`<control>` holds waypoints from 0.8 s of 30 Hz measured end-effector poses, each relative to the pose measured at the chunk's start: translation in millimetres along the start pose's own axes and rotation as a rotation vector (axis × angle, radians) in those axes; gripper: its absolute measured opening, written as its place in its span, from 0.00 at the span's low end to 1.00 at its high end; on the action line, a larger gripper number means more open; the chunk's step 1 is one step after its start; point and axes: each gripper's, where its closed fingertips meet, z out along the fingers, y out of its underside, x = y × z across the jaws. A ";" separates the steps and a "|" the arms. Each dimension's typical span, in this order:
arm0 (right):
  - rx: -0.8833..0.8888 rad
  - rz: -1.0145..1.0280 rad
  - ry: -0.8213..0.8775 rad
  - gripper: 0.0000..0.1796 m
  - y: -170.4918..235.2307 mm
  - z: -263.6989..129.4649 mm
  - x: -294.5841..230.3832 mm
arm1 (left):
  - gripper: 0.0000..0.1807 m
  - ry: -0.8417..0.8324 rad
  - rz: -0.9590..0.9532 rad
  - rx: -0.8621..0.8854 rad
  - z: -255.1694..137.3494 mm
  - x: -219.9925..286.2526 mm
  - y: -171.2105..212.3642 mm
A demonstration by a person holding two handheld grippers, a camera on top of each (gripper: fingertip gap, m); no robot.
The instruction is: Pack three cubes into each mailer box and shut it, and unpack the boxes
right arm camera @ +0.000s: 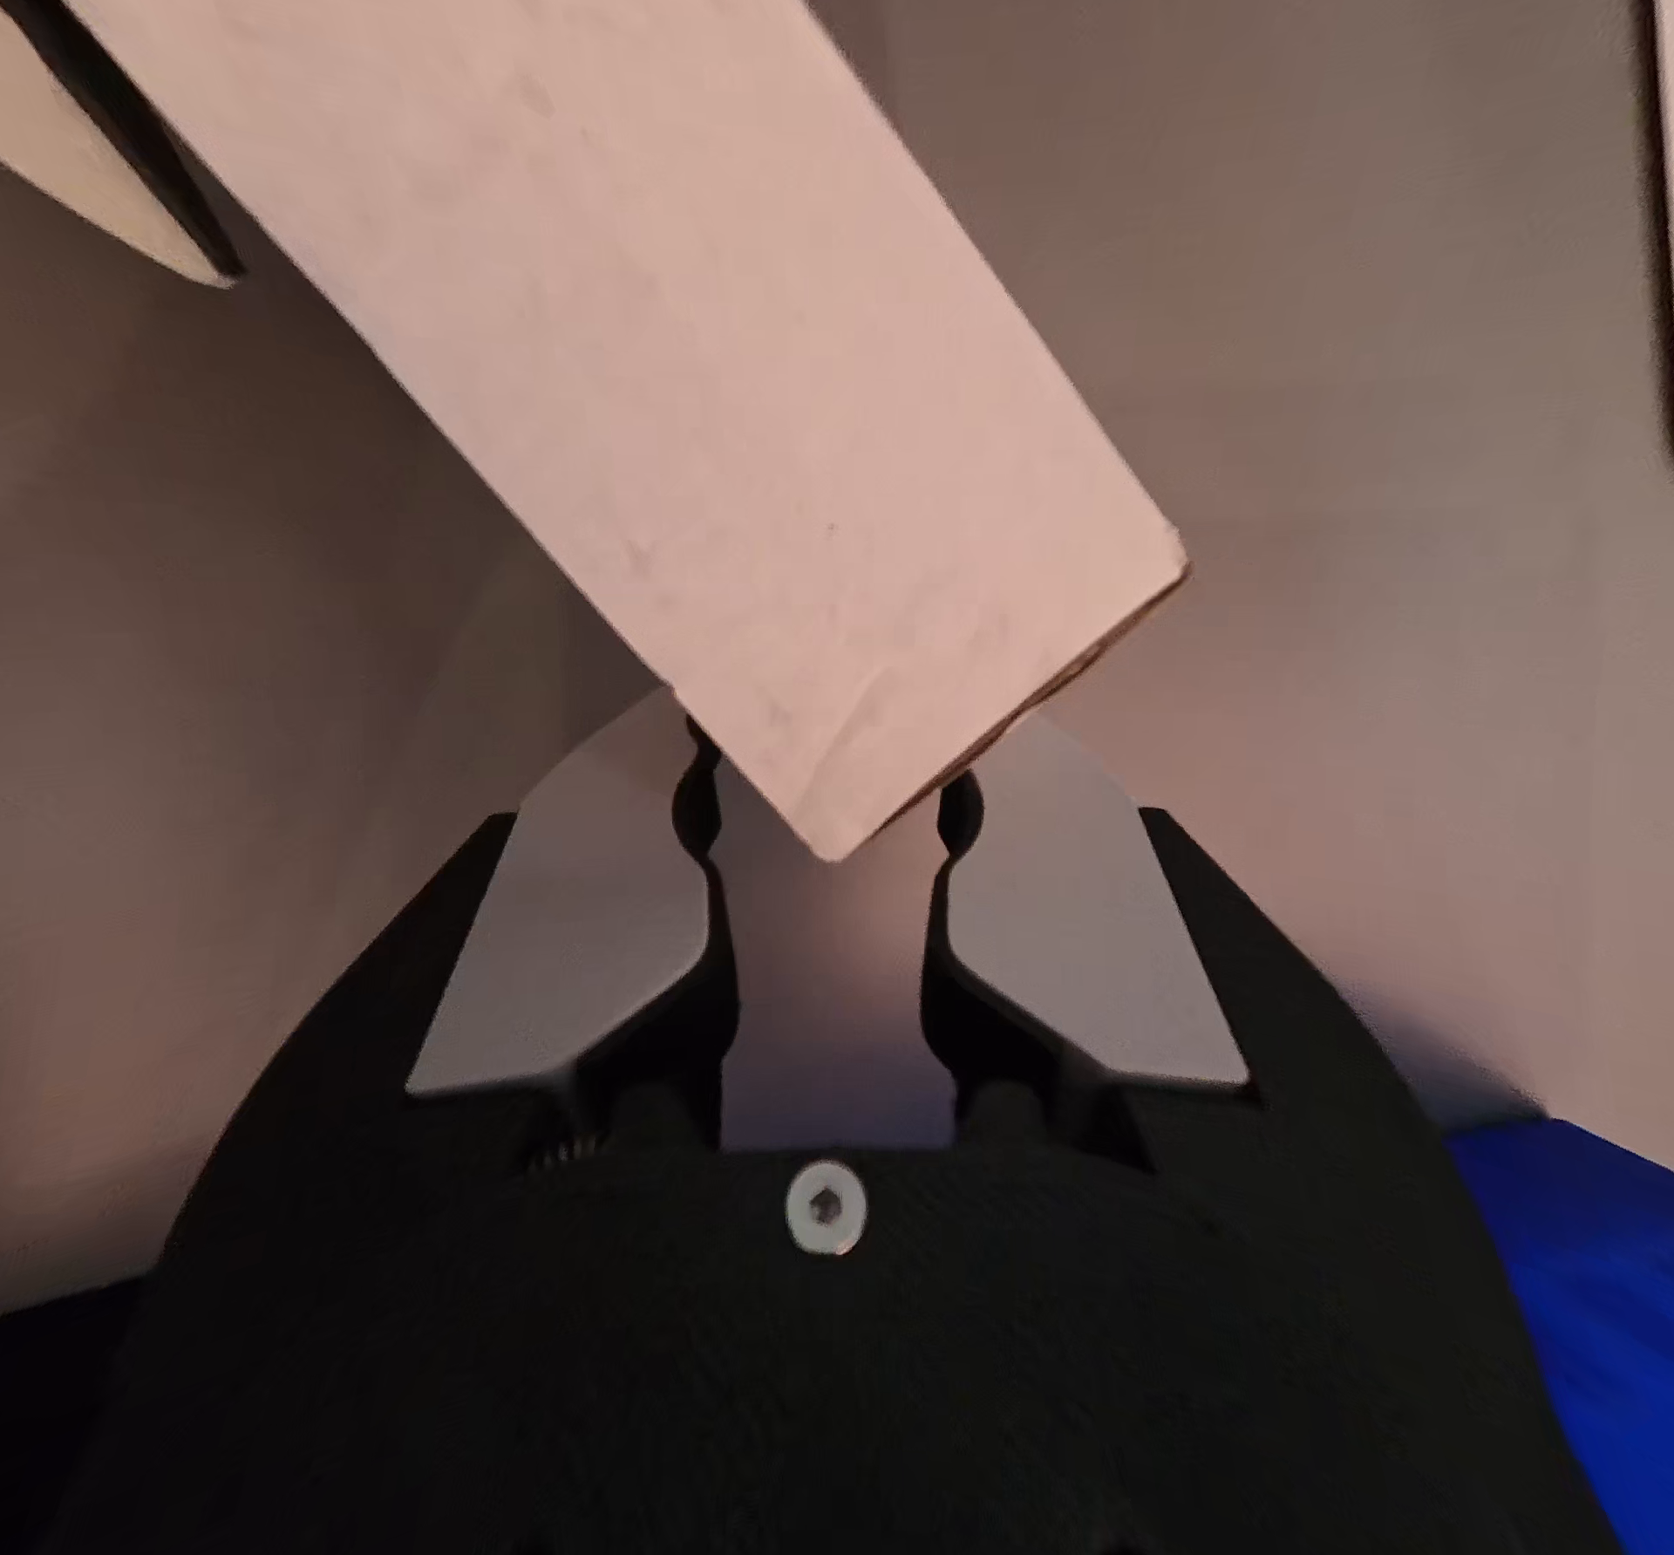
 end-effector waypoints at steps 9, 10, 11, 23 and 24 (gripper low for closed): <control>0.004 0.007 0.027 0.26 -2.7 0.6 4.2 | 0.45 -0.068 -0.007 -0.071 6.2 -13.8 11.1; 0.012 0.002 0.045 0.28 -5.0 -1.8 5.4 | 0.45 -0.067 -0.010 -0.072 6.1 -13.9 11.5; 0.028 -0.002 0.065 0.30 -8.7 -5.9 6.4 | 0.45 -0.065 -0.011 -0.073 6.0 -13.7 11.6; 0.137 -0.717 0.435 0.23 -105.3 -54.0 -41.3 | 0.44 -0.064 -0.011 -0.077 3.4 -14.4 12.8; 0.169 -0.746 0.413 0.21 -115.0 -56.7 -49.8 | 0.44 -0.065 -0.009 -0.076 3.4 -14.3 12.8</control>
